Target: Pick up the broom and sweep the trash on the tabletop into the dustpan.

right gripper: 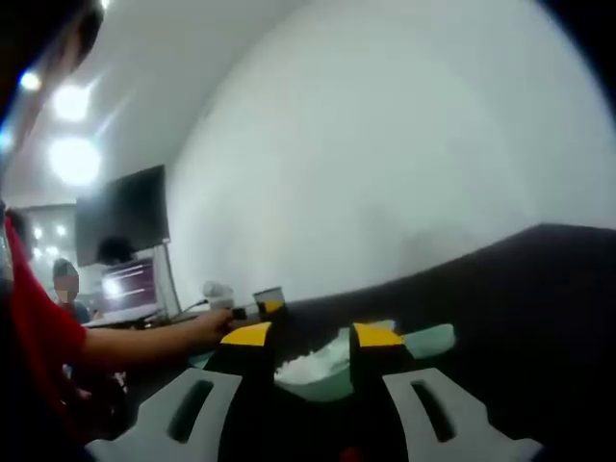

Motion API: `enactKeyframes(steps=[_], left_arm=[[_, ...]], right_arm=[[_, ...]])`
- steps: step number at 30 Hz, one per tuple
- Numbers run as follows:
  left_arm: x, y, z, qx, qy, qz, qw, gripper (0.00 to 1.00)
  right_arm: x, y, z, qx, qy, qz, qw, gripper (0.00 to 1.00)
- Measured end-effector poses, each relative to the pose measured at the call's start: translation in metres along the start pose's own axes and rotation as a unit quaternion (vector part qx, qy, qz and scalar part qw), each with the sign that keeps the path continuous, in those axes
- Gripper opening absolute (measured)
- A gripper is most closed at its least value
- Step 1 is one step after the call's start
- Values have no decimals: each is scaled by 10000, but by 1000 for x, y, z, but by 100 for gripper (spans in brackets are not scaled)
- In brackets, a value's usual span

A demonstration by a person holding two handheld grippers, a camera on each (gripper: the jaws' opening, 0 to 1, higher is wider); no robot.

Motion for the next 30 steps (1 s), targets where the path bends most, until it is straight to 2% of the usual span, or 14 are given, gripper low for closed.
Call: enactKeyframes(steps=[4, 6, 11, 17, 30], left_arm=[[2, 1, 2, 108, -95, 70, 9999, 55], [4, 2, 3, 312, -167, 94, 9993, 55], [4, 3, 14, 306, -384, 114, 9987, 55], [4, 5, 40, -37, -726, 135, 9973, 55], [-2, -5, 109, -9, -1585, -285, 9870, 54]], right_arm=[[0, 0, 0, 19, -12, 4, 10000, 32], [0, -1, 0, 23, -15, 1, 10000, 32], [0, -1, 1, 43, -20, -1, 10000, 32], [0, -1, 1, 79, -34, 7, 10000, 32], [-2, 1, 1, 123, -36, 26, 9999, 32]])
Point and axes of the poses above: the point that each gripper's makers call its tool centre point, and the gripper's own axes: x roughly forward along the fingers, z roughly to its right, y roughly out of its top, the point moved 1 cm from there along -x, roughly backward along the fingers, and after that the axes turned 11 degrees about z, right-handed, at the moved point
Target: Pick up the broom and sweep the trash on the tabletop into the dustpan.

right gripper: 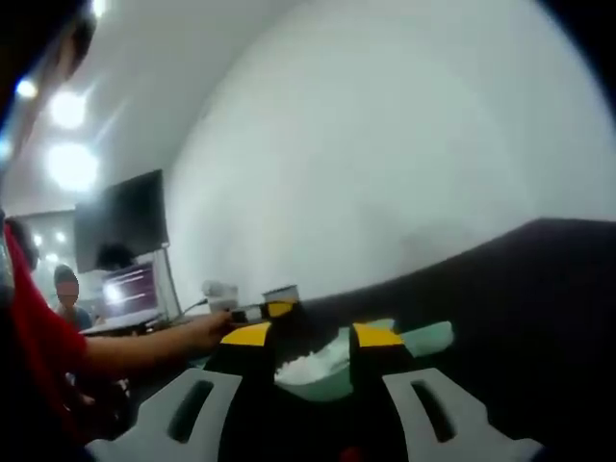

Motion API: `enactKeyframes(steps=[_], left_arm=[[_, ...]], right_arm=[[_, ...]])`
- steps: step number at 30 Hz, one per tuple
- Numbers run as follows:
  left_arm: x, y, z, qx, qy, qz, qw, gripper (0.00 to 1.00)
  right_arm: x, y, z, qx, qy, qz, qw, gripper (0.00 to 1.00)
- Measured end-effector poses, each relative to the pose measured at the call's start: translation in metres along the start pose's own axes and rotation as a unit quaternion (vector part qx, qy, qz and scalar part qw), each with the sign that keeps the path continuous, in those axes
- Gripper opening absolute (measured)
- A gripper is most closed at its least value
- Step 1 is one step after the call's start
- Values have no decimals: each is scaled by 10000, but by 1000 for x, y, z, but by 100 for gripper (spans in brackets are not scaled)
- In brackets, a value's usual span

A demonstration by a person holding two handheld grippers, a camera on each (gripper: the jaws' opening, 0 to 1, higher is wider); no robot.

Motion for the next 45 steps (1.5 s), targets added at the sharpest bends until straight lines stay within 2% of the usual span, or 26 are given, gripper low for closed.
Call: enactKeyframes(steps=[11, 15, 20, 29, 45], left_arm=[[-1, -3, 36, -53, -555, -124, 9984, 54], [-4, -4, 53, -45, -886, -136, 9960, 54], [-6, -4, 65, -124, -1126, -104, 9935, 54], [-14, -1, 85, -271, -1375, -90, 9901, 54], [-36, 0, 127, -133, -1917, -212, 9811, 53]], right_arm=[[0, 1, 0, 45, 3, 18, 10000, 32], [1, 0, 1, 48, 3, 2, 10000, 32], [1, 0, 1, 72, -3, 5, 10000, 32], [1, 0, 1, 86, -4, -4, 10000, 32], [2, 0, 0, 117, 0, -20, 9999, 32]])
Point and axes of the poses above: the point that each gripper's makers call its tool centre point, and the gripper's own axes: x roughly forward along the fingers, z roughly to its right, y roughly out of its top, the point moved 1 cm from there along -x, roughly backward along the fingers, and after that the axes turned 11 degrees about z, right-handed, at the moved point
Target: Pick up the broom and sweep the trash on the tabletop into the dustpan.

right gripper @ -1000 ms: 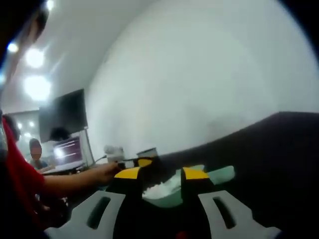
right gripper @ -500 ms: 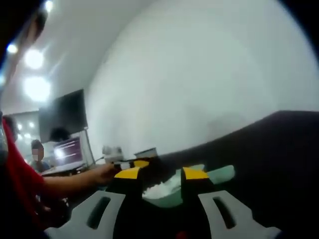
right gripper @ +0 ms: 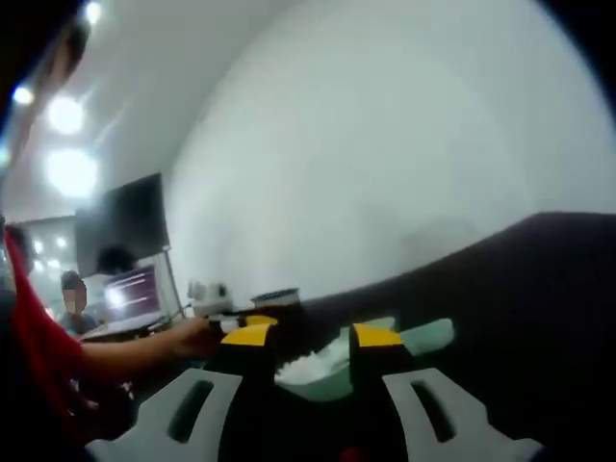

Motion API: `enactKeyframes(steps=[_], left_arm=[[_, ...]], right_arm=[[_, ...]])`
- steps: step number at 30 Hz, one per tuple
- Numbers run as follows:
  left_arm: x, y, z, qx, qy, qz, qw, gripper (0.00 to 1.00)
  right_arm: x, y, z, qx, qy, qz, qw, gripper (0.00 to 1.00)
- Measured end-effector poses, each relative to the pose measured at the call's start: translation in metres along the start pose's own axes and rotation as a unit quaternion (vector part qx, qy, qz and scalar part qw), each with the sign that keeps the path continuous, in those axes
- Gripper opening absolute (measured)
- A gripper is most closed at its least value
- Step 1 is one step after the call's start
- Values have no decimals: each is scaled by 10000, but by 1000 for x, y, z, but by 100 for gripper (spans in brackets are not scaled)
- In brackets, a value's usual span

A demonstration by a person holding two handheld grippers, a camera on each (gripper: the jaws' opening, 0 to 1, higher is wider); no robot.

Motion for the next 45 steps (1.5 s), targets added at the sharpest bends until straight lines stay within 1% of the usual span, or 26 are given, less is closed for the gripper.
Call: enactKeyframes(steps=[2, 7, 11, 13, 14, 15, 17, 18, 19, 20, 21, 22, 23, 24, 26, 28, 31, 33, 35, 36, 38, 40, 42, 43, 44, 45], left_arm=[[-2, -2, 3, 37, -1, -93, 9999, 53], [-3, -5, 12, 39, -20, -193, 9998, 54], [-3, -5, 16, -81, 6, -226, 9997, 54], [-5, -7, 17, 111, 46, -395, 9991, 54], [-6, -10, 16, 207, 88, -553, 9982, 54], [-6, -11, 17, 212, 89, -642, 9977, 54], [-3, -10, 22, 230, -8, -628, 9978, 60], [-2, -12, 22, 232, 0, -690, 9973, 62], [-4, -16, 20, 268, 57, -859, 9959, 63], [-4, -20, 19, 350, 48, -1016, 9942, 63], [-2, -20, 19, 322, 84, -993, 9945, 64], [-2, -19, 19, 301, 122, -951, 9949, 68], [2, -11, 22, 166, 80, -686, 9975, 70], [3, -6, 22, 117, 71, -575, 9982, 70], [1, -2, 19, 249, 133, -552, 9981, 71], [-1, 0, 13, 419, 252, -561, 9972, 78], [-7, 3, 12, 257, 257, -508, 9980, 79], [-14, 9, 10, 197, 308, -323, 9988, 81], [-22, 14, 6, 194, 396, -250, 9987, 83], [-28, 20, 3, 241, 453, -205, 9985, 83], [-37, 28, -1, 292, 459, -138, 9984, 82], [-47, 32, -5, 353, 487, -177, 9980, 77], [-60, 35, -13, 332, 651, -192, 9971, 74], [-67, 38, -18, 264, 790, -108, 9965, 73], [-74, 42, -22, 197, 918, 43, 9956, 73], [-80, 44, -24, 173, 999, 131, 9948, 71]], right_arm=[[0, 0, 0, -3, -5, 0, 10000, 32], [0, 0, 0, -8, -7, 2, 10000, 32], [0, 0, 0, -6, -10, 4, 10000, 32], [0, 0, 0, -1, -13, 8, 10000, 32], [0, 0, 0, 0, -14, 10, 10000, 32], [0, 0, 0, 0, -14, 10, 10000, 32], [0, 0, 0, -8, -10, 6, 10000, 32], [0, 0, 0, -10, -9, 5, 10000, 32], [0, 0, 0, -15, -8, 4, 10000, 32], [0, 0, 0, -17, -8, 4, 10000, 32], [0, 0, 0, -15, -8, 6, 10000, 32], [0, 0, 0, -13, -10, 9, 10000, 32], [0, 0, 0, -8, -12, 13, 10000, 32], [0, 0, 1, -1, -14, 16, 10000, 32], [0, 0, 1, 5, -16, 15, 10000, 32], [0, 0, 1, 8, -10, 11, 10000, 32], [-1, 0, 1, 11, -11, 16, 10000, 32], [-1, 0, 1, 17, -17, 20, 10000, 32], [-1, 0, 1, 21, -21, 16, 10000, 32], [-1, 0, 2, 22, -21, 12, 10000, 32], [-1, 0, 2, 20, -24, 2, 10000, 32], [0, 0, 2, 22, -31, -1, 10000, 32], [0, -1, 2, 23, -40, -10, 10000, 32], [-1, -1, 3, 23, -45, -13, 10000, 32], [-1, -1, 3, 27, -56, -14, 10000, 32], [-1, -1, 3, 31, -62, -13, 10000, 32]])
Point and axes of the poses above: the point that each gripper's makers call its tool centre point, and the gripper's own axes: x roughly forward along the fingers, z roughly to its right, y roughly out of its top, the point moved 1 cm from there along -x, roughly backward along the fingers, and after that the axes turned 11 degrees about z, right-handed, at the moved point
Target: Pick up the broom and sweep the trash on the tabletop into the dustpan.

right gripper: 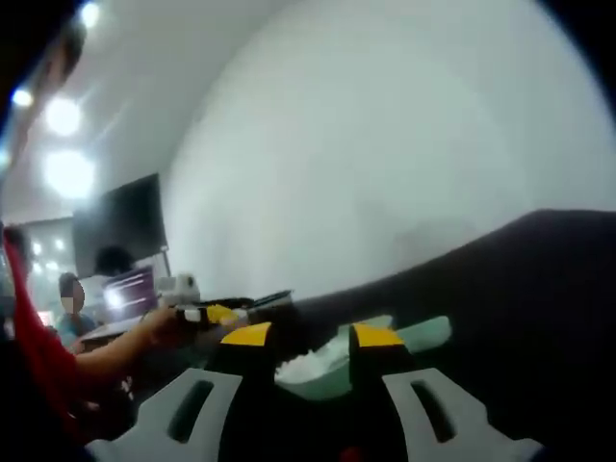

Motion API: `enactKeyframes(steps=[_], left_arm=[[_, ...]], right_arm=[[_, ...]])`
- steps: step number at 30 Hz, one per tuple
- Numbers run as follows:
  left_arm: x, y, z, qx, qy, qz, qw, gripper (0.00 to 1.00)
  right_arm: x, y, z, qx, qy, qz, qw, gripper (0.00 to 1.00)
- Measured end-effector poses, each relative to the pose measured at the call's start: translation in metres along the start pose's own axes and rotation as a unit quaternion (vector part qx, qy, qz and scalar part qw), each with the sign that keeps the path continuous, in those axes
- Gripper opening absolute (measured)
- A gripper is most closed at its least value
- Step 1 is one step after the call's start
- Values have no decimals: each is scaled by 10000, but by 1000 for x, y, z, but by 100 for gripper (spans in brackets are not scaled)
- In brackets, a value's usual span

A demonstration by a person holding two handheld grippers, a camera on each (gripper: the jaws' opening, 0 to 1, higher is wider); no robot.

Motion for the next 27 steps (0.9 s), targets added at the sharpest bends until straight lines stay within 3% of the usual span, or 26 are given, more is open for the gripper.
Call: enactKeyframes(steps=[5, 10, 13, 17, 18, 19, 20, 22, 27], left_arm=[[-35, 3, -10, -18, 474, 531, 9975, 69], [-60, -3, -12, -214, 818, 810, 9931, 69], [-71, -6, -12, -232, 952, 944, 9907, 68], [-77, -19, -10, -215, 1045, 1007, 9892, 64], [-78, -24, -9, -281, 1042, 889, 9902, 63], [-79, -23, -8, -283, 1034, 861, 9905, 62], [-80, -17, -10, -231, 1084, 1008, 9887, 62], [-81, -4, -9, -150, 1079, 1370, 9846, 66], [-80, -11, -5, -271, 936, 1227, 9877, 65]], right_arm=[[1, -2, 2, 12, -52, -43, 10000, 32], [0, -6, 6, 38, -181, -180, 9997, 32], [-2, -10, 12, 382, -453, -271, 9979, 30], [-6, -13, 25, 1362, -973, -313, 9854, 29], [-8, -16, 29, 1568, -1152, -367, 9802, 29], [-10, -18, 36, 1702, -1362, -394, 9752, 29], [-15, -20, 46, 1726, -1667, -392, 9700, 29], [-18, -21, 51, 2007, -1940, -364, 9596, 30], [-17, -27, 58, 2301, -2279, -392, 9453, 33]])
Point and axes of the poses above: the point that each gripper's makers call its tool centre point, and the gripper's own axes: x roughly forward along the fingers, z roughly to its right, y roughly out of its top, the point moved 1 cm from there along -x, roughly backward along the fingers, and after that the axes turned 11 degrees about z, right-handed, at the moved point
